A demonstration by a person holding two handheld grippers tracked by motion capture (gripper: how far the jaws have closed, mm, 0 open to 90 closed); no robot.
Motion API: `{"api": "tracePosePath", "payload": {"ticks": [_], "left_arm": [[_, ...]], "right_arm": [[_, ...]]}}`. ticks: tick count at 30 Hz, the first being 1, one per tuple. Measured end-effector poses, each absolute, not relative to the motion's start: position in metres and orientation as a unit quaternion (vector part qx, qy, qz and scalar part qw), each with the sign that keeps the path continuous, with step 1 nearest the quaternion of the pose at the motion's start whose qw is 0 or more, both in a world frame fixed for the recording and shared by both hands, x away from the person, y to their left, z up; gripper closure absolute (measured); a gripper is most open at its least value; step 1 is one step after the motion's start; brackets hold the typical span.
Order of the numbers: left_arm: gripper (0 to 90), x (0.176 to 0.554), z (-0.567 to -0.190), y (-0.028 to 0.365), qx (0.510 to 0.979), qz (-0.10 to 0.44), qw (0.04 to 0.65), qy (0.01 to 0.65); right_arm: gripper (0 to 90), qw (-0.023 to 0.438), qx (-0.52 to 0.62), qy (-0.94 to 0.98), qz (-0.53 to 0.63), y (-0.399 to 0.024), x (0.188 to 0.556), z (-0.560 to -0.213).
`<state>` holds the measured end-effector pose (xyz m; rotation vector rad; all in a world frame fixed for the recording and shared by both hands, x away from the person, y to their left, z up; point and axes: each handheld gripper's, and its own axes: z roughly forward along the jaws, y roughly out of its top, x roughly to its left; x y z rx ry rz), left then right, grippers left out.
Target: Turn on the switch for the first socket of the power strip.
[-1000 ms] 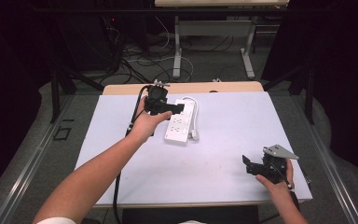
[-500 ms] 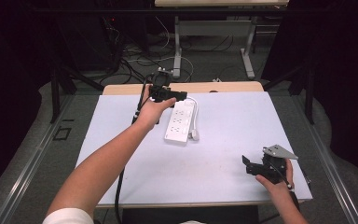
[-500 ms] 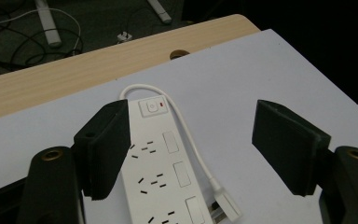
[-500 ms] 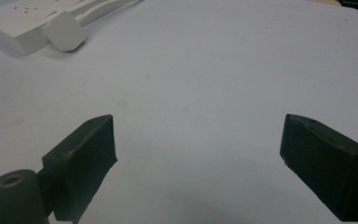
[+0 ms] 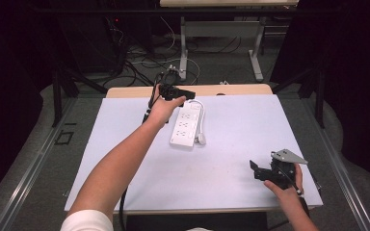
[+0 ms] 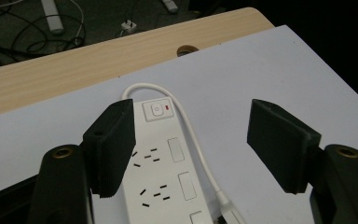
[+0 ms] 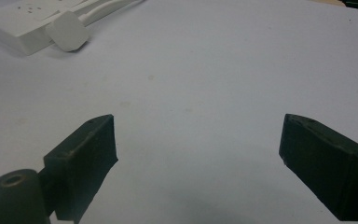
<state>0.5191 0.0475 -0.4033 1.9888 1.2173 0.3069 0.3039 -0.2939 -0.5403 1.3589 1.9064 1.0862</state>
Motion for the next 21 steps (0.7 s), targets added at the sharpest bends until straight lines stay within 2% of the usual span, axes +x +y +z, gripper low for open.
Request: {"api": "tracePosePath", "payload": {"ticks": [21], "left_arm": [[41.0, 0.548, -0.439, 0.036, 0.778, 0.091, 0.346, 0.516]], "right_arm": [[10.5, 0.278, 0.5, 0.707, 0.417, -0.294, 0.306, -0.543]]}}
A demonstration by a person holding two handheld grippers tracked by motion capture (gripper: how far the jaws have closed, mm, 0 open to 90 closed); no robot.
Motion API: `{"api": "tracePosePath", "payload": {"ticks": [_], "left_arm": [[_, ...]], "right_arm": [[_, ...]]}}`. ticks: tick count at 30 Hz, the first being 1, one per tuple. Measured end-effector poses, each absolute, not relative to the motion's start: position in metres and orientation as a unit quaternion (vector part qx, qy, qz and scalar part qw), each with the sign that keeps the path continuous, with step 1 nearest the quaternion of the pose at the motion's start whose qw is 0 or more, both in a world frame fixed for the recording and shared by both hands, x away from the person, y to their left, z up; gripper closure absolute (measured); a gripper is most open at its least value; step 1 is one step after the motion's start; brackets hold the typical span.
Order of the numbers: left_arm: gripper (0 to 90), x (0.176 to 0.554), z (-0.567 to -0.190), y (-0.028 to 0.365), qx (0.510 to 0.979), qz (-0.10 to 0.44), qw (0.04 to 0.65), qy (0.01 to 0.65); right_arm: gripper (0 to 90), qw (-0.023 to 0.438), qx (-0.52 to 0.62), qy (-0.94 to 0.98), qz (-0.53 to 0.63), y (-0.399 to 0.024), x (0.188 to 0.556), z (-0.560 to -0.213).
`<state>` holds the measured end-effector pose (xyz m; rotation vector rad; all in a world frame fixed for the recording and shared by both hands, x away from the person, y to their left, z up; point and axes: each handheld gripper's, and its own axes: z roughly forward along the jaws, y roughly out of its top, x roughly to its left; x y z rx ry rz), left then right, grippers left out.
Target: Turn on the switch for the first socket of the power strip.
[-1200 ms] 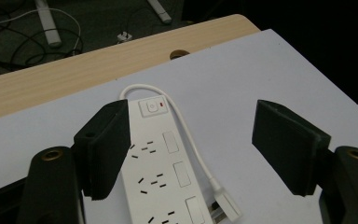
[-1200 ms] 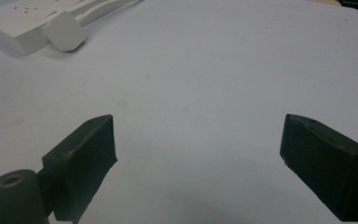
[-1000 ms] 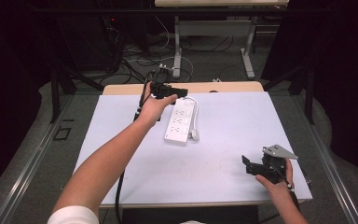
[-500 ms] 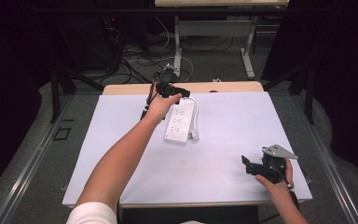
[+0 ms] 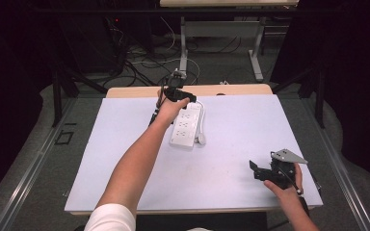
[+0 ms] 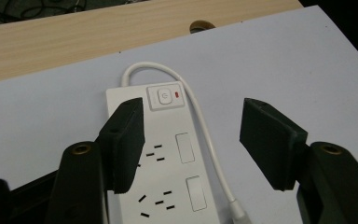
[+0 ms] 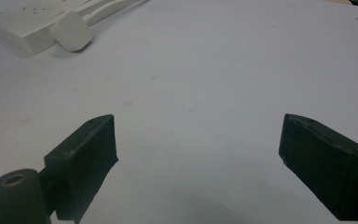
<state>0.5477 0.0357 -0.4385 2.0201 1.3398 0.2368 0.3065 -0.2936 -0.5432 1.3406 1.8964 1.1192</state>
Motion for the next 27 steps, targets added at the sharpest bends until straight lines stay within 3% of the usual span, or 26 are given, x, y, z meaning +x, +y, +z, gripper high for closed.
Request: {"api": "tracePosePath", "payload": {"ticks": [20, 27], "left_arm": [[57.8, 0.556, -0.473, 0.019, 0.79, 0.078, 0.333, 0.51], [68.0, 0.558, -0.477, 0.019, 0.788, 0.075, 0.331, 0.514]], "right_arm": [[11.2, 0.279, 0.501, 0.706, 0.417, -0.295, 0.308, -0.545], [11.4, 0.273, 0.501, 0.708, 0.416, -0.294, 0.308, -0.545]]}}
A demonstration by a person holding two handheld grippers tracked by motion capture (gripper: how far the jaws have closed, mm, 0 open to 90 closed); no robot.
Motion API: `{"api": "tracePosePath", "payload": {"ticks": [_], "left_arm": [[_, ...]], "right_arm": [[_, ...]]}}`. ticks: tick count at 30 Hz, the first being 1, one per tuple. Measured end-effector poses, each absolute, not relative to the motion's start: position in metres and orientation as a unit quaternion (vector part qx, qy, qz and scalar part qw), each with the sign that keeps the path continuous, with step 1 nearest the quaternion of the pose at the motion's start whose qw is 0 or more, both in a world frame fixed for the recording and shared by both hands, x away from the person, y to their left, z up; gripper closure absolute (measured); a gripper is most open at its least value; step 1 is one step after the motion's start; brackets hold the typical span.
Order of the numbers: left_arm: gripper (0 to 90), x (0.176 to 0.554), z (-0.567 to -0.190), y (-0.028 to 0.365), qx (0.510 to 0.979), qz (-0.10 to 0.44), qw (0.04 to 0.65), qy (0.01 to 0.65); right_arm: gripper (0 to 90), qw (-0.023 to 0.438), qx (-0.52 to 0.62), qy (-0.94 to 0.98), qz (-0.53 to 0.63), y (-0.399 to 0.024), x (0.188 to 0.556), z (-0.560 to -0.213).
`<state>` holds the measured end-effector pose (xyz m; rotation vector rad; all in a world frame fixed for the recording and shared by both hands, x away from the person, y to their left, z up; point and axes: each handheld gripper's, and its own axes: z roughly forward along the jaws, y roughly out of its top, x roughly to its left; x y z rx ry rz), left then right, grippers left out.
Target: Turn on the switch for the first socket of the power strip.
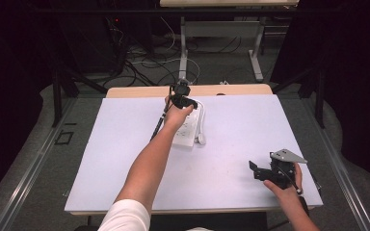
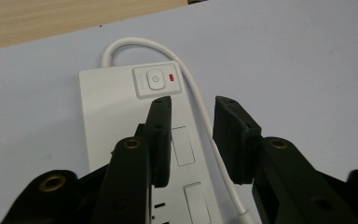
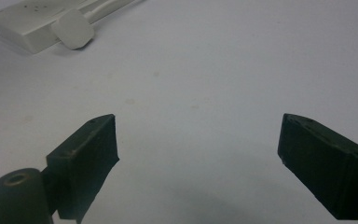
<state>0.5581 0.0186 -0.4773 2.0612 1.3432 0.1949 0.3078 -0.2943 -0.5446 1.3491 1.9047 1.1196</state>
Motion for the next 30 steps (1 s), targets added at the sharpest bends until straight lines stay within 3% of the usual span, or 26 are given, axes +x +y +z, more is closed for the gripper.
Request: {"api": "tracePosePath", "payload": {"ticks": [13, 30], "left_arm": [[82.6, 0.562, -0.488, 0.016, 0.787, 0.074, 0.322, 0.521], [87.3, 0.565, -0.501, 0.008, 0.786, 0.078, 0.318, 0.524]], "right_arm": [[11.7, 0.273, 0.495, 0.711, 0.418, -0.293, 0.308, -0.545], [11.9, 0.268, 0.492, 0.714, 0.42, -0.292, 0.307, -0.544]]}}
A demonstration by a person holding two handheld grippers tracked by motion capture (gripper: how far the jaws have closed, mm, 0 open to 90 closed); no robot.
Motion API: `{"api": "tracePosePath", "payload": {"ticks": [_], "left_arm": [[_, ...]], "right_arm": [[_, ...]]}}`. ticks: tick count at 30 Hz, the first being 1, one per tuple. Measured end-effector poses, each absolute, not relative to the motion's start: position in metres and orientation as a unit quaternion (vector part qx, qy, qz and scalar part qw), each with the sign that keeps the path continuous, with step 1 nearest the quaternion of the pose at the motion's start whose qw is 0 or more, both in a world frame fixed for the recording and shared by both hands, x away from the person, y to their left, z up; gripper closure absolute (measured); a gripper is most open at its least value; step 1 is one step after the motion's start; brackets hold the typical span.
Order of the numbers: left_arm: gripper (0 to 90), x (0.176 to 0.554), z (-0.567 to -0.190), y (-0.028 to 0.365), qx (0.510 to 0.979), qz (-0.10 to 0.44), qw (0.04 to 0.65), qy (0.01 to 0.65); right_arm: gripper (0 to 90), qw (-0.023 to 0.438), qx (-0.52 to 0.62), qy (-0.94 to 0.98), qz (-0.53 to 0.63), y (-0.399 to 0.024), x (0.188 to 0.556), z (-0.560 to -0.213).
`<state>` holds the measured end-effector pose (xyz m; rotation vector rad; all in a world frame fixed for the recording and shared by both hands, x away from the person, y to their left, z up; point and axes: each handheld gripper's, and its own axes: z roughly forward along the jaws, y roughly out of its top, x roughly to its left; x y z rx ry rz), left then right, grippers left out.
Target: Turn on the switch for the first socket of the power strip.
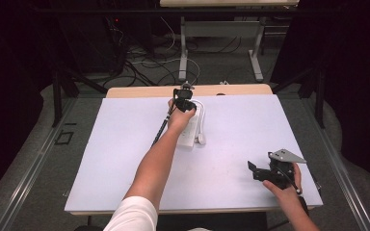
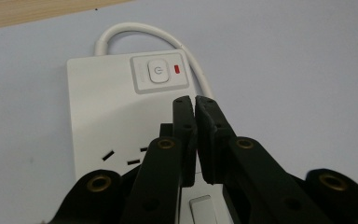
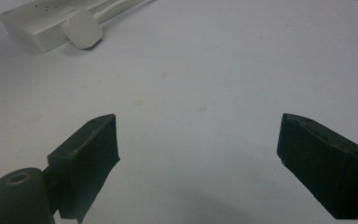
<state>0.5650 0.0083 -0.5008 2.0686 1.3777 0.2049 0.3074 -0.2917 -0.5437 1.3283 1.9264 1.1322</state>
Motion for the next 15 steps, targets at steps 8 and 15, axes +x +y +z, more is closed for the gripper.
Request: {"api": "tracePosePath", "payload": {"ticks": [8, 15], "left_arm": [[88.1, 0.5673, -0.5056, 0.0081, 0.788, 0.079, 0.31, 0.527], [88.1, 0.5697, -0.5089, 0.0093, 0.788, 0.074, 0.305, 0.53]], "right_arm": [[12.0, 0.268, 0.488, 0.715, 0.422, -0.2914, 0.308, -0.5441], [12.0, 0.267, 0.488, 0.715, 0.423, -0.2913, 0.3073, -0.5437]]}}
